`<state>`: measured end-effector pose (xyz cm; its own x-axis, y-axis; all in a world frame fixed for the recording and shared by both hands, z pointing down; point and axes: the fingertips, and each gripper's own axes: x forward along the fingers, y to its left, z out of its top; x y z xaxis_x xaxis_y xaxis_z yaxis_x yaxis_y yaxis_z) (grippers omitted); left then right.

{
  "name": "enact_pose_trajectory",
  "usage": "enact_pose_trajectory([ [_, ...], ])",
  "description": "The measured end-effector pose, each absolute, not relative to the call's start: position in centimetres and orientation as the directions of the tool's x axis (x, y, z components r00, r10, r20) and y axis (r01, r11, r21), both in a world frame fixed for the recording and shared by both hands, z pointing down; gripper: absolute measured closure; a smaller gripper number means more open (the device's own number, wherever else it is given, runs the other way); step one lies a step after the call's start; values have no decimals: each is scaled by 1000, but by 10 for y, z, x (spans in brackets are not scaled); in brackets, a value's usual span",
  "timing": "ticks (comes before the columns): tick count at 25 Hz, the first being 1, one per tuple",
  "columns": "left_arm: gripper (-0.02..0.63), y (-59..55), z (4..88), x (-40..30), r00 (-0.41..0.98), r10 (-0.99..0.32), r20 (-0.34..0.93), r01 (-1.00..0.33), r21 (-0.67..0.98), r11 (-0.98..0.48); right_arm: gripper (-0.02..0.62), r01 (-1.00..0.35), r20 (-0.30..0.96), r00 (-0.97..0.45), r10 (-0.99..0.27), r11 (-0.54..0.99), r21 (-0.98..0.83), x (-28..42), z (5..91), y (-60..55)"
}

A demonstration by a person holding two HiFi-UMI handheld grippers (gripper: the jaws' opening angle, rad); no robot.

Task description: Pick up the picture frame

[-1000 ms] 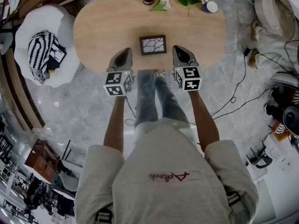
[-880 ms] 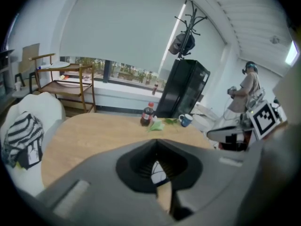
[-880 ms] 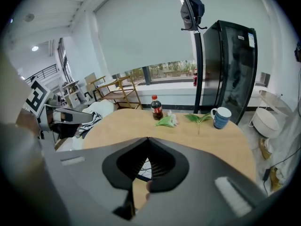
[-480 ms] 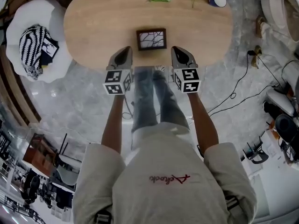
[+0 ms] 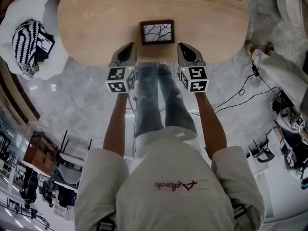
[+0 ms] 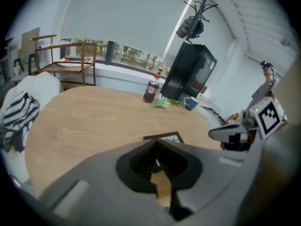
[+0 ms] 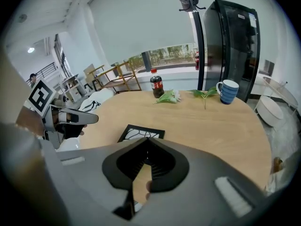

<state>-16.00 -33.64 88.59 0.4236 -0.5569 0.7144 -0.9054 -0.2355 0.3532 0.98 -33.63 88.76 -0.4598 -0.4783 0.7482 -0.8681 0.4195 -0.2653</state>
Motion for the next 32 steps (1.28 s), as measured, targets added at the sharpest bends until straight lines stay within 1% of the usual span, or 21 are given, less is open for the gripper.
enact_pose_trajectory([
  [12, 604, -331, 930, -148, 452, -496, 742, -892, 389, -231, 589, -867, 770, -464, -439, 403, -293, 3, 927, -335],
  [13, 591, -331, 933, -147, 457, -490, 743, -889, 395, -230, 588, -866, 771, -466, -433, 403, -297, 3, 931, -336],
  [16, 554, -332, 943, -143, 469, -473, 746, -883, 411, -227, 555, -860, 773, -477, -417, 404, -313, 3, 941, -340],
  [19, 522, -334, 952, -140, 477, -457, 751, -879, 422, -224, 505, -853, 775, -491, -399, 401, -334, 3, 950, -343],
  [23, 487, -335, 966, -140, 479, -435, 762, -877, 430, -214, 463, -860, 786, -482, -387, 383, -338, 5, 965, -347],
  [26, 476, -340, 976, -138, 478, -428, 767, -878, 433, -205, 454, -867, 796, -470, -381, 368, -336, 6, 977, -351],
  [32, 476, -346, 993, -134, 465, -415, 782, -885, 425, -191, 456, -875, 807, -458, -372, 350, -336, 3, 993, -358],
])
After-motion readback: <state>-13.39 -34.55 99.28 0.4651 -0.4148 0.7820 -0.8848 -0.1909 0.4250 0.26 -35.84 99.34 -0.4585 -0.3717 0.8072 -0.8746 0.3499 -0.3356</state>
